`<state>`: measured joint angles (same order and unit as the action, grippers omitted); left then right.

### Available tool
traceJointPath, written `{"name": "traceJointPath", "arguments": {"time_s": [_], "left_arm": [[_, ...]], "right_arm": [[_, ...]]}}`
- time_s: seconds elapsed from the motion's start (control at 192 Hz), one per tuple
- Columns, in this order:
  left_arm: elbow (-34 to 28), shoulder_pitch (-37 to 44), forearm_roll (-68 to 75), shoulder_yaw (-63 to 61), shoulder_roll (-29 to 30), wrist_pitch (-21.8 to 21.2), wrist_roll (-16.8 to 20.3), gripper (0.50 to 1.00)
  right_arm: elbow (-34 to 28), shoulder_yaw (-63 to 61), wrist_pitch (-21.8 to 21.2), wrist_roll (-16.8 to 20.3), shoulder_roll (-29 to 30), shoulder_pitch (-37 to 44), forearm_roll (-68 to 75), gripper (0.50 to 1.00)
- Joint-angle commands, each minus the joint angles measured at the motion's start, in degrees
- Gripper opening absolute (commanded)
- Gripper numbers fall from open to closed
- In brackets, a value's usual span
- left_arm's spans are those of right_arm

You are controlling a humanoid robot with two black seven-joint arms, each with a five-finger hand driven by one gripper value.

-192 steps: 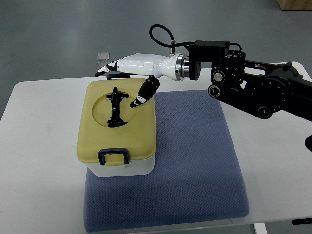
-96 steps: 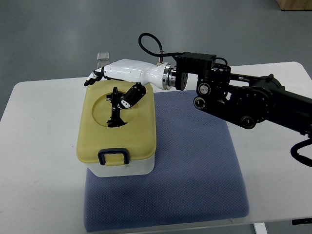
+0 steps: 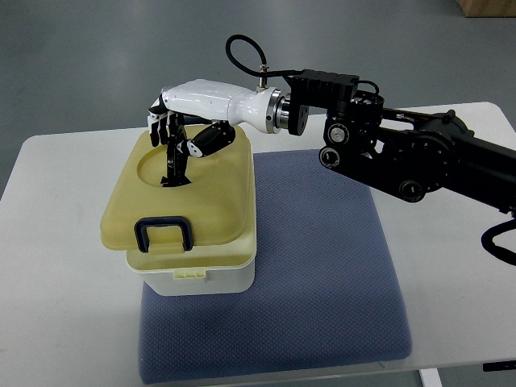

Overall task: Open white storage box with right hand
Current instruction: 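Lift the yellow lid up off the white box with the right hand, then lower the lid onto the cushion beside the box and release it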

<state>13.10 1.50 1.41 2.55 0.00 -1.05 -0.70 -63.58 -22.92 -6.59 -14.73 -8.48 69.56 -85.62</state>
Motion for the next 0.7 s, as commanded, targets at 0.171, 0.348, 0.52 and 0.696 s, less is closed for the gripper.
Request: {"name": "traceJointPath", "arguments": {"time_s": [0.171, 0.348, 0.52, 0.696], "left_arm": [[0.00, 0.00, 0.00, 0.00, 0.00, 0.00, 0.00, 1.000], [0.08, 0.00, 0.00, 0.00, 0.00, 0.00, 0.00, 1.000], [0.08, 0.00, 0.00, -0.09, 0.00, 0.00, -0.09, 1.000], [0.08, 0.00, 0.00, -0.09, 0.00, 0.00, -0.09, 1.000]], "right_arm": [[-2.25, -3.89, -1.93, -1.00, -6.29, 3.48, 1.68, 0.500], [-3.57, -7.49, -5.54, -2.84, -12.79, 3.66, 2.03, 0.500], [-3.83, -8.11, -6.68, -5.66, -19.29, 2.34, 2.03, 0.500], [-3.83, -7.40, -7.12, -9.70, -25.97, -3.29, 1.95, 0.500]]}}
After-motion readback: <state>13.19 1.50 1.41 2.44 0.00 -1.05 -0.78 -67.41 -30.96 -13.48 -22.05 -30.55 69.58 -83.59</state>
